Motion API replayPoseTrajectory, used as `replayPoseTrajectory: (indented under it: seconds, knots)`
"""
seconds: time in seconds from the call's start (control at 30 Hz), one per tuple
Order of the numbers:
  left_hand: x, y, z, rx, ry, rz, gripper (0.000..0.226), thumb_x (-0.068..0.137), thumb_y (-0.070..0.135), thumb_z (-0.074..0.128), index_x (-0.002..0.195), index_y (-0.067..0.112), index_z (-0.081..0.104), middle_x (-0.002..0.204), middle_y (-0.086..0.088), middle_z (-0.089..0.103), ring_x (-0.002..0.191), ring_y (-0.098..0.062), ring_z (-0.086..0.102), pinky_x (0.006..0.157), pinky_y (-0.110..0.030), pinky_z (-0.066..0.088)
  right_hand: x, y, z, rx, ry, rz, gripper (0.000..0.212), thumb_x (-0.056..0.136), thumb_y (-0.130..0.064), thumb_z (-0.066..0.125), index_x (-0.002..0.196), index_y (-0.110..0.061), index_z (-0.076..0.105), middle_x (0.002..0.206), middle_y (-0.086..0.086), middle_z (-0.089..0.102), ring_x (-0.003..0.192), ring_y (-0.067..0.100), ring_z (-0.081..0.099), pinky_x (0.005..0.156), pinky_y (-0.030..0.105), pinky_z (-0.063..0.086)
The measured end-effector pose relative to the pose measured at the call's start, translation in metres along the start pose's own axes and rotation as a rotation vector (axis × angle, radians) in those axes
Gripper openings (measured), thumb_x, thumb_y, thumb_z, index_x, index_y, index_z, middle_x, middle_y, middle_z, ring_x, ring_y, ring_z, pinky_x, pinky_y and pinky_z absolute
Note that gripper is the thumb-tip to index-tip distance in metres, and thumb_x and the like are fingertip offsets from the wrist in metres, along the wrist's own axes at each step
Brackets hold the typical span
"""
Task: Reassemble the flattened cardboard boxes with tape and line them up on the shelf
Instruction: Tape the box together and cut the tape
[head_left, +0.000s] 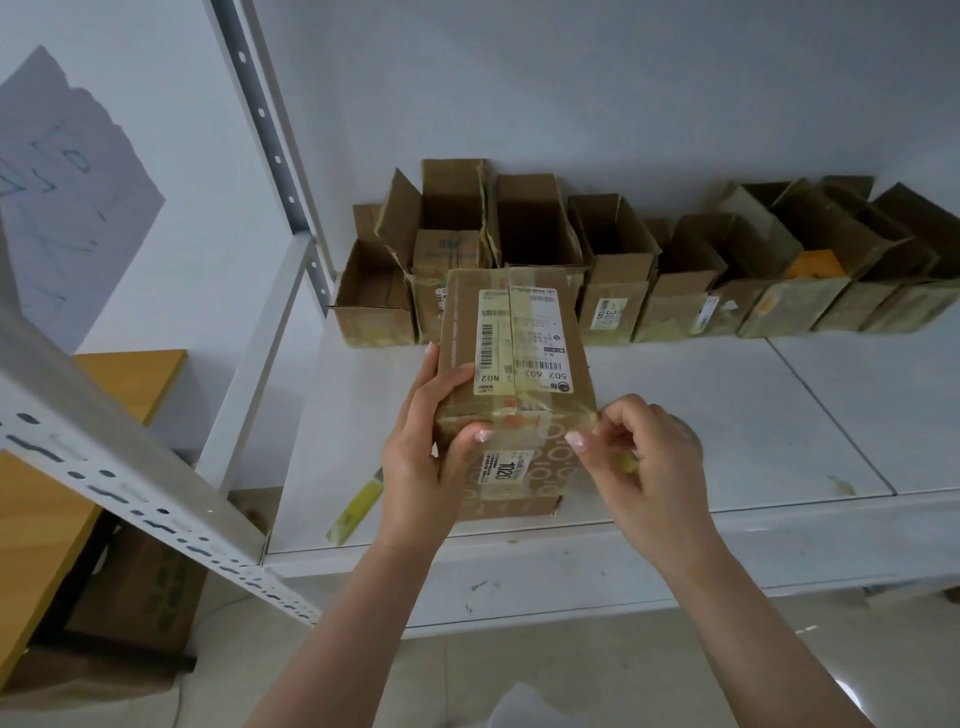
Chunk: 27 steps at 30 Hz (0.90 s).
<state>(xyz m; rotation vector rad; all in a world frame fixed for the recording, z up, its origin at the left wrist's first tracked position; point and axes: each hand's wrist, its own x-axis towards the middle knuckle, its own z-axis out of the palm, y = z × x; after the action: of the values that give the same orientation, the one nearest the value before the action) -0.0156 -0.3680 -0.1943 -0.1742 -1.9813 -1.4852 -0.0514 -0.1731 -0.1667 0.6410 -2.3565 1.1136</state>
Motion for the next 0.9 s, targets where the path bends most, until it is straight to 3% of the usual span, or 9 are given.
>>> replayPoseTrajectory:
  seconds: [0.1, 0.2, 0.37, 0.5, 0.6, 0.67, 0.73, 0.8, 0.9]
  knots:
    - [0.001, 0.003, -0.001, 0.006, -0.014, -0.019, 0.039, 0.094, 0.054, 0.050, 0.130, 0.038, 0.048, 0.153, 0.010, 0.034, 0.136, -0.027, 0.046, 0.089, -0.037, 0.057, -0.003, 0.016, 0.000, 0.263, -0.060, 0.074, 0.049, 0.097, -0.062, 0.032, 0.081, -0.021, 0.053, 0.069, -0.019, 0.052, 0.064, 0.004, 0.051, 0.061, 0.012, 0.035]
    - [0.001, 0.006, 0.000, 0.005, -0.025, -0.013, 0.039, 0.094, 0.053, 0.050, 0.129, 0.037, 0.047, 0.154, 0.002, 0.034, 0.135, -0.013, 0.047, 0.087, -0.030, 0.057, 0.001, 0.025, 0.005, 0.305, -0.154, 0.115, 0.041, 0.089, -0.073, 0.035, 0.092, -0.033, 0.045, 0.076, -0.016, 0.054, 0.068, 0.003, 0.052, 0.062, 0.010, 0.037]
    - [0.005, 0.005, -0.003, 0.029, -0.028, 0.036, 0.039, 0.095, 0.045, 0.051, 0.128, 0.024, 0.050, 0.152, -0.021, 0.036, 0.126, 0.012, 0.046, 0.082, -0.023, 0.057, 0.004, 0.025, 0.019, 0.182, -0.193, 0.098, 0.065, 0.083, -0.082, 0.028, 0.097, -0.019, 0.040, 0.079, 0.008, 0.059, 0.069, 0.023, 0.060, 0.058, 0.039, 0.050]
    - [0.006, 0.003, -0.007, 0.000, -0.047, 0.011, 0.037, 0.094, 0.046, 0.053, 0.127, 0.030, 0.051, 0.154, -0.015, 0.035, 0.121, 0.009, 0.053, 0.079, -0.022, 0.057, 0.003, 0.026, 0.021, 0.081, -0.192, 0.053, 0.062, 0.086, -0.081, 0.022, 0.101, -0.022, 0.037, 0.083, 0.004, 0.059, 0.071, 0.023, 0.061, 0.056, 0.045, 0.051]
    - [0.005, 0.003, -0.007, -0.033, -0.067, 0.008, 0.036, 0.094, 0.048, 0.054, 0.126, 0.031, 0.053, 0.154, -0.013, 0.034, 0.123, 0.006, 0.052, 0.081, -0.020, 0.056, 0.008, 0.025, 0.019, 0.267, -0.178, 0.089, 0.059, 0.085, -0.080, 0.029, 0.126, -0.037, 0.029, 0.123, 0.005, 0.054, 0.111, 0.020, 0.059, 0.085, 0.045, 0.054]
    - [0.005, 0.004, -0.006, -0.049, -0.079, 0.008, 0.038, 0.094, 0.047, 0.055, 0.127, 0.029, 0.053, 0.154, -0.016, 0.034, 0.126, 0.005, 0.051, 0.083, -0.020, 0.056, 0.011, 0.024, 0.020, 0.247, -0.193, -0.004, 0.067, 0.087, -0.077, 0.024, 0.145, -0.043, 0.020, 0.154, 0.002, 0.032, 0.143, 0.016, 0.032, 0.108, 0.036, 0.038]
    - [0.005, 0.005, -0.006, -0.089, -0.069, -0.012, 0.040, 0.092, 0.046, 0.056, 0.127, 0.025, 0.055, 0.153, -0.018, 0.035, 0.130, 0.001, 0.048, 0.084, -0.023, 0.056, 0.014, 0.021, 0.022, 0.208, -0.211, -0.061, 0.065, 0.092, -0.071, 0.021, 0.149, -0.041, 0.023, 0.161, 0.003, 0.022, 0.148, 0.010, 0.017, 0.113, 0.033, 0.031]
    - [0.006, 0.005, -0.006, -0.112, -0.039, -0.041, 0.040, 0.093, 0.045, 0.057, 0.125, 0.020, 0.056, 0.151, -0.021, 0.038, 0.133, 0.003, 0.044, 0.084, -0.027, 0.058, 0.013, 0.017, 0.023, 0.273, -0.199, -0.044, 0.058, 0.097, -0.060, 0.028, 0.145, -0.030, 0.039, 0.158, 0.008, 0.029, 0.148, 0.013, 0.021, 0.112, 0.039, 0.039]
    - [0.005, 0.008, -0.003, -0.093, -0.012, -0.062, 0.036, 0.095, 0.041, 0.056, 0.122, 0.018, 0.058, 0.149, -0.021, 0.041, 0.135, 0.004, 0.040, 0.084, -0.030, 0.058, 0.011, 0.012, 0.024, 0.286, -0.147, -0.058, 0.051, 0.101, -0.050, 0.032, 0.139, -0.019, 0.045, 0.152, 0.012, 0.039, 0.145, 0.020, 0.030, 0.111, 0.034, 0.041]
